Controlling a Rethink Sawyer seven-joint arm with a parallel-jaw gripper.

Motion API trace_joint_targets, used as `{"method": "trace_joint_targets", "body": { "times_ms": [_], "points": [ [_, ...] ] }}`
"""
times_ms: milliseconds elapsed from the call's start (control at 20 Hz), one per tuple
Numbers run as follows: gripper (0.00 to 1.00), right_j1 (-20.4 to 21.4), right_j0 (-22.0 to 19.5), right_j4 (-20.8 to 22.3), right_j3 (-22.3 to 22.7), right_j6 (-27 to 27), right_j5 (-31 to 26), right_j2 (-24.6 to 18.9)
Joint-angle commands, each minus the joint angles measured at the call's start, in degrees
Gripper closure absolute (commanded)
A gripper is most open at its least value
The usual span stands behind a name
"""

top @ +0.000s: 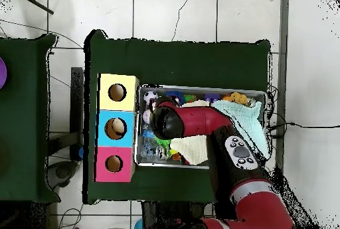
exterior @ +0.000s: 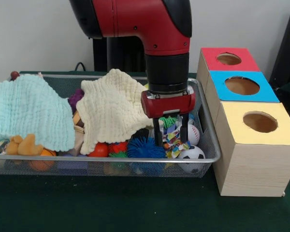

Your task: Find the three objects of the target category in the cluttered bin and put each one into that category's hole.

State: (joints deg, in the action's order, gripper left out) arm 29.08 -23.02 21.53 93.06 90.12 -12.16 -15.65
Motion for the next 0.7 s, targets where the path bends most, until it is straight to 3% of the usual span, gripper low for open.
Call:
{"method": "trace_joint_targets", "body": {
  "times_ms": [50,300,700],
  "points": [
    [0.0,-4.8,-2.5,3.7,-2.1,-4.0,-6.2,-5.1],
    [0.0,-6.7,-4.0,4.5,-2.2,-4.1,-4.2,-6.3],
    [0.0,-7.3,-5.1,4.3,-0.6,-5.0,-6.0,-8.6]
  ]
}}
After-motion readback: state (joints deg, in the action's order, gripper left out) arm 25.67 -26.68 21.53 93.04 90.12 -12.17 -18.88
